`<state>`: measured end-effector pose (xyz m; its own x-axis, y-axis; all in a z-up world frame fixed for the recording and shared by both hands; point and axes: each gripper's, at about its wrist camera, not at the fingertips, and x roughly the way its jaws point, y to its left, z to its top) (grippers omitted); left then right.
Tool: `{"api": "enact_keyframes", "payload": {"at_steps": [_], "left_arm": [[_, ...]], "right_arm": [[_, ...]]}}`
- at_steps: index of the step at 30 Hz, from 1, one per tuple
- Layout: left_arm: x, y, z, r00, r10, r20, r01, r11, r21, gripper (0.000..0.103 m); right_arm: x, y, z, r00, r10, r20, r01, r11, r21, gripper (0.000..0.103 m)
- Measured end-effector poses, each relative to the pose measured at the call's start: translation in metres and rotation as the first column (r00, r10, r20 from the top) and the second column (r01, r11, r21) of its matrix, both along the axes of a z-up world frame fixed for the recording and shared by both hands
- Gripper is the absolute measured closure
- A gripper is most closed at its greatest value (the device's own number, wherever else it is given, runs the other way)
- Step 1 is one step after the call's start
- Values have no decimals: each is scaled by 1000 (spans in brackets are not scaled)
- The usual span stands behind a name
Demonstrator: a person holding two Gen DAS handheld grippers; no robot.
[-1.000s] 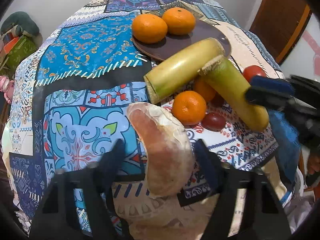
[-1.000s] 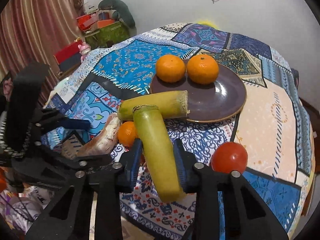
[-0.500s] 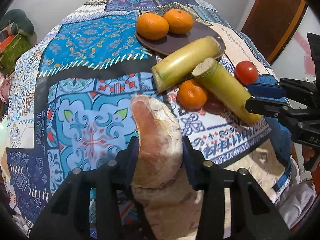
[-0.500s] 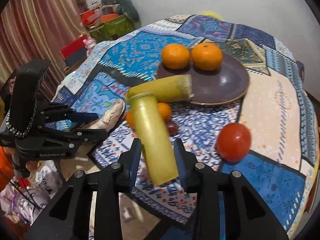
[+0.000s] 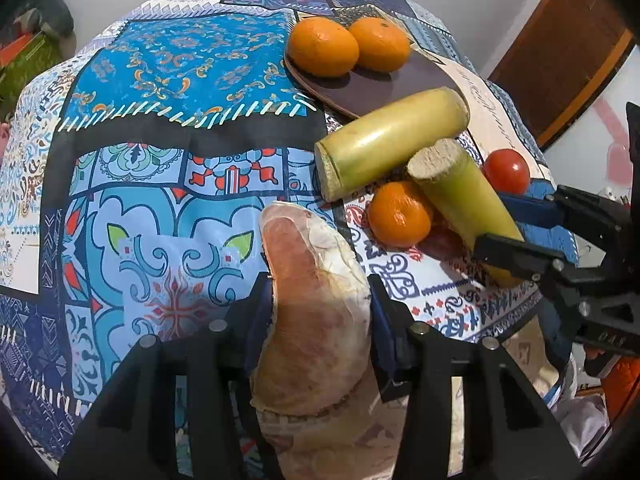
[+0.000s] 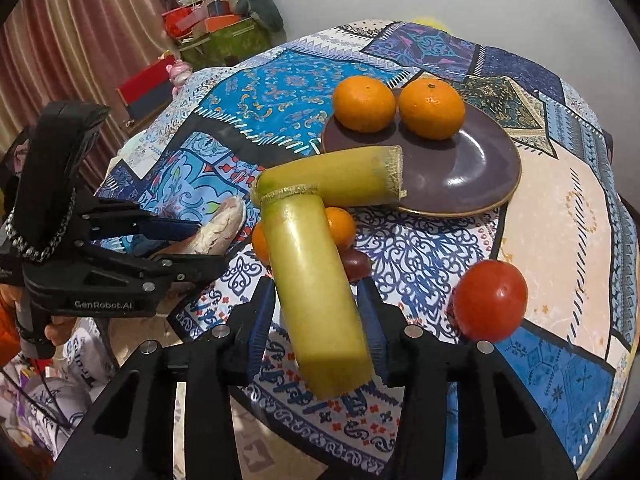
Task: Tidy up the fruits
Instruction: 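Grasp the peeled pomelo with the left tool while the right tool grasps the yellow-green cylinder, then lower the pomelo onto the plate with the left tool while the right tool sets the cylinder there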
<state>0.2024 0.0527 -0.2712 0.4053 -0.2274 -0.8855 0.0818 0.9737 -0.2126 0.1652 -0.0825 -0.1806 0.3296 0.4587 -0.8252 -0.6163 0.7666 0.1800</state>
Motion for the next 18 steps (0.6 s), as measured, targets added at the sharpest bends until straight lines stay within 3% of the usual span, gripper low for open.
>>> {"api": "enact_keyframes", "payload": {"at_steps": [12,18], "left_arm": [[-8,-14,13,999,-4,32,2,996,86,60],[-19,-13,38,995,0,98,-11,994,110,60]], "right_arm": [[2,4,-2,1000,9,0,-9,1000,-12,64],[-2,-8,5,999,-33,-7,33,998,49,67]]}}
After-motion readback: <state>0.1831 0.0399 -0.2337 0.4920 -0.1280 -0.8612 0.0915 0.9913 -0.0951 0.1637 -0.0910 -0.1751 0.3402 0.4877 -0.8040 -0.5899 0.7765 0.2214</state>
